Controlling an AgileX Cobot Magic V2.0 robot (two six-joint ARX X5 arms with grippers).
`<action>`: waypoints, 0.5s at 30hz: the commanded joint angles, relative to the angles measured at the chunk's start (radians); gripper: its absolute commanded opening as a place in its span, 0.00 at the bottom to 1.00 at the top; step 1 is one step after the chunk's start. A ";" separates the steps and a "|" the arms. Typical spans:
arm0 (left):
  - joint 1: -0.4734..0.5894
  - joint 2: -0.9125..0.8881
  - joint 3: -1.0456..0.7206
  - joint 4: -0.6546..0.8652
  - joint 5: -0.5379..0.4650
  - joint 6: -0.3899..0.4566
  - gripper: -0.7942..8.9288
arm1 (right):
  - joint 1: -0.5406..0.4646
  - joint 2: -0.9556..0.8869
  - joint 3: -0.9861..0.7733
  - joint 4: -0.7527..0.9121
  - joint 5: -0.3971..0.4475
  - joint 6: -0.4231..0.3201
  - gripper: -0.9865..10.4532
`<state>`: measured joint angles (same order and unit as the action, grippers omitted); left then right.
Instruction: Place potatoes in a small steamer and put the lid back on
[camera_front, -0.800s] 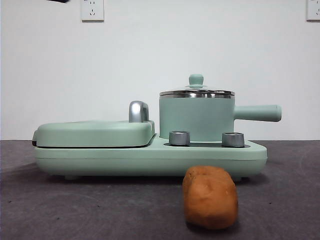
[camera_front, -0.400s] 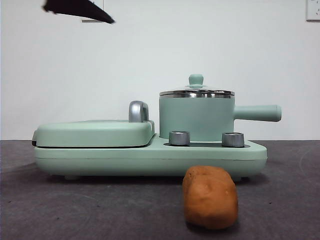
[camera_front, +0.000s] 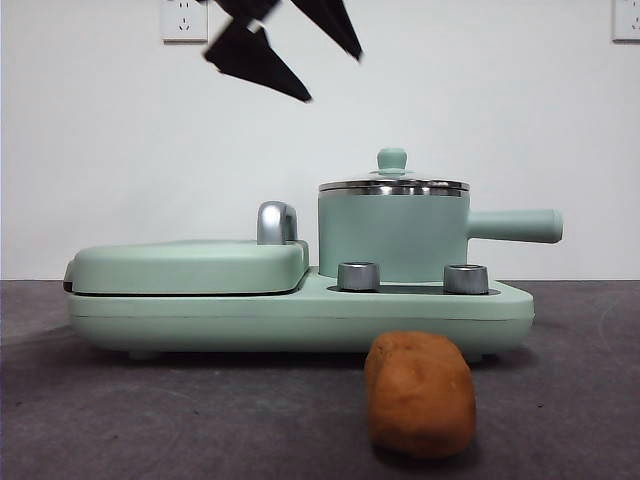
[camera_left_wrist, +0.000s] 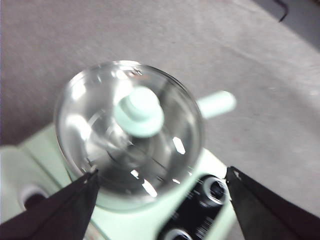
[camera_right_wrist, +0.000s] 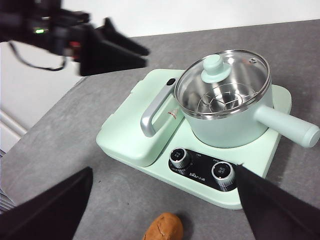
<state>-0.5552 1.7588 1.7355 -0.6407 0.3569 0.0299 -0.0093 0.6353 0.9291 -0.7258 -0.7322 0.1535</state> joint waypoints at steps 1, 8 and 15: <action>-0.024 0.076 0.085 0.012 -0.053 0.073 0.50 | 0.001 0.004 0.018 0.006 -0.003 -0.012 0.48; -0.068 0.221 0.198 0.092 -0.076 0.096 0.50 | 0.001 0.006 0.018 0.006 -0.004 -0.011 0.48; -0.094 0.289 0.200 0.178 -0.148 0.082 0.49 | 0.001 0.010 0.018 0.006 -0.004 -0.011 0.48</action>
<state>-0.6422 2.0224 1.9045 -0.4736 0.2199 0.1120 -0.0093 0.6395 0.9291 -0.7258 -0.7334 0.1535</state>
